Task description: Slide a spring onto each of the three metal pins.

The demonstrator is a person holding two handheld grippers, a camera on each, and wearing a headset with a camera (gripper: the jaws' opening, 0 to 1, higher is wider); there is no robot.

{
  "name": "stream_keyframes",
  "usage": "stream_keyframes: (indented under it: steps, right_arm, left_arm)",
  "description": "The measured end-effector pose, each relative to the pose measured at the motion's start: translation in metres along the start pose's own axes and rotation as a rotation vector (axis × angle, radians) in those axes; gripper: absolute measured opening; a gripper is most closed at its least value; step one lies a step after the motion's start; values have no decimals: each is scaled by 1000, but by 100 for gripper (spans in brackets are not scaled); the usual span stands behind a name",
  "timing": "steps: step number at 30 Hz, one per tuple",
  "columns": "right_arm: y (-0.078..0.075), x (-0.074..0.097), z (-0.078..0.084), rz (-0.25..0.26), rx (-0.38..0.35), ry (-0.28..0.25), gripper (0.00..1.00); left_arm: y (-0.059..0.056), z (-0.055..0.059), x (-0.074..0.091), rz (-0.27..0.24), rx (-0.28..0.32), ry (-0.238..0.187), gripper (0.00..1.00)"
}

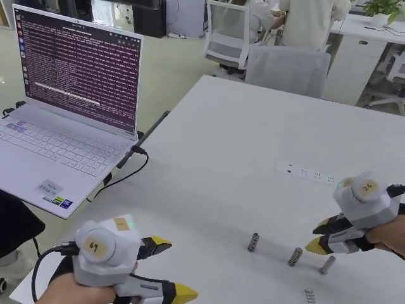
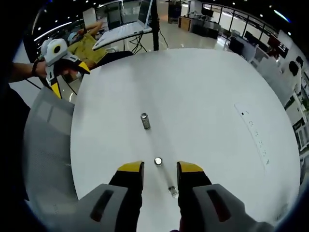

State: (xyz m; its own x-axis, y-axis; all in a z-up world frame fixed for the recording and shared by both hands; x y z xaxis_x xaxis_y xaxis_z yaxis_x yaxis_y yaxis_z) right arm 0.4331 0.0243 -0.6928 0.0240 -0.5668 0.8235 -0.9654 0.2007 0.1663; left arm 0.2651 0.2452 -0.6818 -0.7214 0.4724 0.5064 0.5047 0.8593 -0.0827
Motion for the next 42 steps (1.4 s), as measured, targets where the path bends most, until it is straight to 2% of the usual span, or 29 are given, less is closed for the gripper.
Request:
stream_keyframes:
  steps: [4, 12, 17, 27, 33, 42]
  right_arm:
    - [0, 4, 9, 14, -38, -24, 26]
    - [6, 13, 22, 35, -148, -126, 28]
    - [8, 19, 29, 48, -178, -159, 29]
    - [10, 37, 31, 85, -235, -260, 30]
    - [13, 48, 42, 108, -255, -277, 32]
    - [25, 64, 61, 143, -323, -356, 37]
  left_arm:
    - [0, -1, 0, 3, 2, -4, 60]
    - [-2, -4, -2, 11, 1, -7, 60]
    - [-5, -6, -4, 20, -3, -7, 59]
    - [-7, -12, -9, 31, -12, -14, 59]
    - [-10, -15, -12, 39, -15, -14, 59]
    - [-13, -19, -18, 57, -29, -11, 59]
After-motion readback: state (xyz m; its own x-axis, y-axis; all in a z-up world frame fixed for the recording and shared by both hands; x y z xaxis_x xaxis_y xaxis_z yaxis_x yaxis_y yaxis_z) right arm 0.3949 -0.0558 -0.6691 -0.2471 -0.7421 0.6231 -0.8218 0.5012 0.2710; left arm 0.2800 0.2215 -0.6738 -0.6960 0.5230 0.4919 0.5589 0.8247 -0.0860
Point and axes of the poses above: the centre of the closed fingertips' face, and the gripper's own axes: x roughly backward along the fingers, y roughly to its left, z roughly out of its underside, the point moved 2 cm from there along x, roughly backward along the fingers, and after that the axes turned 9 degrees about -z, right-handed, at the moved point
